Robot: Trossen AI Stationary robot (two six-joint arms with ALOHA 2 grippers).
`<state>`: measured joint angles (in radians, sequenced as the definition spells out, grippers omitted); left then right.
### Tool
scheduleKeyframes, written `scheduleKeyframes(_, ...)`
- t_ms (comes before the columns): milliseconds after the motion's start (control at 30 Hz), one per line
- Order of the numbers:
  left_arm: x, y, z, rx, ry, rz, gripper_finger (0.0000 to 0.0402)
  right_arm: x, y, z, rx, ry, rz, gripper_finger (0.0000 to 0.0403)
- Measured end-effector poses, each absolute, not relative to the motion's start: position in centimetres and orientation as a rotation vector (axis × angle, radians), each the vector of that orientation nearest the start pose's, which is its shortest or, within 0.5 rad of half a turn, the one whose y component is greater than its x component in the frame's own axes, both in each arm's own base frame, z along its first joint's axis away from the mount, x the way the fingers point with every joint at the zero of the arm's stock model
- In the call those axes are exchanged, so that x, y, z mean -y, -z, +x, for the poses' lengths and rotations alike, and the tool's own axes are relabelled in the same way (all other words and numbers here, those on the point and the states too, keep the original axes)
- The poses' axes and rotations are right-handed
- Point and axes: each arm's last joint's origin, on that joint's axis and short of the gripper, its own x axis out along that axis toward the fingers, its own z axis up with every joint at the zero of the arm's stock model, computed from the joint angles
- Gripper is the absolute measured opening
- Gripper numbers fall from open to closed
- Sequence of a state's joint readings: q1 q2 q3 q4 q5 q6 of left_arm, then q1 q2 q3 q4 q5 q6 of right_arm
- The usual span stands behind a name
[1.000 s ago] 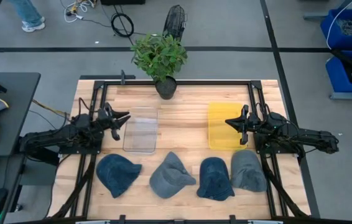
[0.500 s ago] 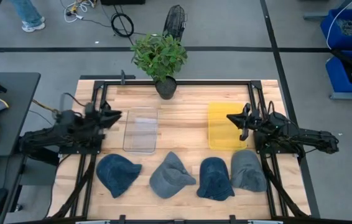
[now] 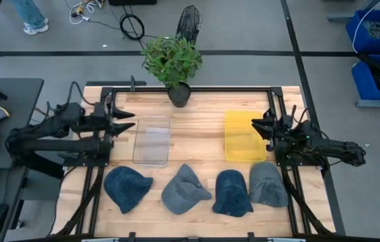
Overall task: Pick & Place hat
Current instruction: Put the blue cap into the yellow bin
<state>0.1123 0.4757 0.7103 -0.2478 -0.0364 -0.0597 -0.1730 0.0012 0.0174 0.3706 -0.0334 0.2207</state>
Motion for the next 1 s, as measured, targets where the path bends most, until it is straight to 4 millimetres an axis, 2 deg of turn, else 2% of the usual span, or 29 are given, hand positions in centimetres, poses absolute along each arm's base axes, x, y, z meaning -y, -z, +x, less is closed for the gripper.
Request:
scheduleKeyframes(133, -1.5, -34.7, 12.2, -0.048, -0.15, -0.061, 0.0172, 1.1, -21.4, 8.6, 0.433, -0.028, 0.168, 0.0131)
scheduleKeyframes(267, -1.6, -34.3, 13.4, -0.095, -0.143, -0.065, 0.0167, 0.7, -23.4, 8.3, 0.435, -0.067, 0.139, 0.0151)
scheduleKeyframes(367, -1.5, -34.1, 14.0, -0.116, -0.135, -0.075, 0.0166, 0.5, -25.1, 8.3, 0.396, -0.082, 0.083, 0.016)
scheduleKeyframes(500, -1.3, -33.9, 14.4, -0.128, -0.12, -0.097, 0.0166, 0.1, -27.4, 9.0, 0.279, -0.127, 0.103, 0.0164)
scheduleKeyframes(767, -0.9, -34.0, 14.4, -0.12, -0.095, -0.121, 0.0165, -1.7, -30.8, 13.3, -0.007, -0.265, 0.085, 0.0165)
scheduleKeyframes(1000, -0.7, -34.0, 14.4, -0.122, -0.081, -0.119, 0.0165, -5.5, -30.9, 17.9, -0.366, -0.406, 0.177, 0.0165)
